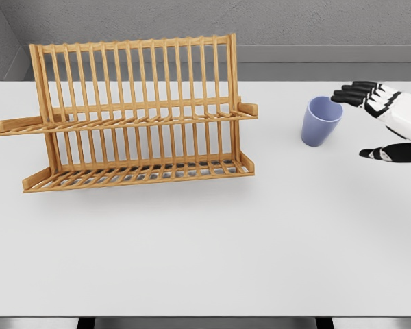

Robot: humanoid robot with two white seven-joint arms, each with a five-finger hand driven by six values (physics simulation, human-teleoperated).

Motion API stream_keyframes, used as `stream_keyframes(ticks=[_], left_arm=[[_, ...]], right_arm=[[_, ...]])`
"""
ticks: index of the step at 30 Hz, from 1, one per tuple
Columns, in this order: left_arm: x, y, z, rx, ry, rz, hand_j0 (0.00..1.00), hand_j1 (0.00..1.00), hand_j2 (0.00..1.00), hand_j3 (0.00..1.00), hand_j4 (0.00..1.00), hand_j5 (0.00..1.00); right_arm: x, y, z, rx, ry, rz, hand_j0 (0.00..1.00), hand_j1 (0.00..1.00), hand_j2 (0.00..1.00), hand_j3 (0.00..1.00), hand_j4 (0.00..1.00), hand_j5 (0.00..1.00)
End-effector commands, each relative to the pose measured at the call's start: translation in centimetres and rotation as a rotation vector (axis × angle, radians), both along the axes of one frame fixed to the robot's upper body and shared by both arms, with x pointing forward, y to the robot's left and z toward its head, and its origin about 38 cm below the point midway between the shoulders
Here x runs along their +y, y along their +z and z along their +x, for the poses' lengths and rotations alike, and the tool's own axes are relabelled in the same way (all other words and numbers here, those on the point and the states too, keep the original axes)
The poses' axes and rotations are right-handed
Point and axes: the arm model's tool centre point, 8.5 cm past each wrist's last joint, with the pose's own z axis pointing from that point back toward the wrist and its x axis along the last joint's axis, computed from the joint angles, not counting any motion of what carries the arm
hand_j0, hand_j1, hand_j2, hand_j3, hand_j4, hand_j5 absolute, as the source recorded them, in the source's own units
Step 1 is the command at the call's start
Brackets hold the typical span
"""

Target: Right arm put cup on second shelf

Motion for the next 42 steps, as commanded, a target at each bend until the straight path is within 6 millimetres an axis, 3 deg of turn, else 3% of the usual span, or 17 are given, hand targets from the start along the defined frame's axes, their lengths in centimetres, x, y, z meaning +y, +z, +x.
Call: stream_keyframes(ticks=[1, 8, 10, 14, 19, 23, 27, 33, 42], left_arm=[[0.0, 0.0, 0.0, 0.0, 0.0, 0.0, 1.0, 1.0, 1.0, 1.0, 1.0, 1.0], [0.0, 0.0, 0.1, -0.002, 0.0, 0.0, 1.0, 1.0, 1.0, 1.0, 1.0, 1.0], [0.0, 0.0, 0.1, -0.002, 0.0, 0.0, 1.0, 1.0, 1.0, 1.0, 1.0, 1.0], [0.0, 0.0, 0.0, 0.0, 0.0, 0.0, 1.0, 1.0, 1.0, 1.0, 1.0, 1.0], [0.0, 0.0, 0.0, 0.0, 0.0, 0.0, 1.0, 1.0, 1.0, 1.0, 1.0, 1.0], [0.0, 0.0, 0.1, -0.002, 0.0, 0.0, 1.0, 1.0, 1.0, 1.0, 1.0, 1.0], [0.0, 0.0, 0.0, 0.0, 0.0, 0.0, 1.0, 1.0, 1.0, 1.0, 1.0, 1.0], [0.0, 0.0, 0.0, 0.0, 0.0, 0.0, 1.0, 1.0, 1.0, 1.0, 1.0, 1.0], [0.0, 0.0, 0.1, -0.002, 0.0, 0.0, 1.0, 1.0, 1.0, 1.0, 1.0, 1.0]], right_arm=[[-0.1, 0.0, 0.0, 0.002, -0.002, 0.002, 1.0, 1.0, 1.0, 1.0, 1.0, 1.0], [-1.4, 0.9, -0.1, 0.029, -0.014, -0.087, 1.0, 1.0, 1.0, 1.0, 1.0, 1.0], [-0.4, 0.5, 0.7, 0.11, 0.038, -0.206, 1.0, 1.0, 1.0, 1.0, 1.0, 1.0], [1.4, 1.9, 2.5, 0.146, 0.086, -0.328, 1.0, 1.0, 1.0, 1.0, 1.0, 1.0], [2.9, 1.2, 8.2, 0.27, -0.007, -0.332, 1.0, 1.0, 1.0, 1.0, 1.0, 1.0], [1.4, 2.2, 11.5, 0.281, -0.106, -0.27, 1.0, 1.0, 1.0, 1.0, 1.0, 1.0], [-0.2, 0.5, 12.5, 0.34, -0.161, -0.265, 1.0, 1.0, 1.0, 1.0, 1.0, 1.0], [2.0, -1.6, 13.3, 0.38, -0.122, -0.28, 1.0, 1.0, 1.0, 1.0, 1.0, 1.0], [2.8, -2.9, 14.6, 0.421, -0.132, -0.296, 1.0, 1.0, 1.0, 1.0, 1.0, 1.0]])
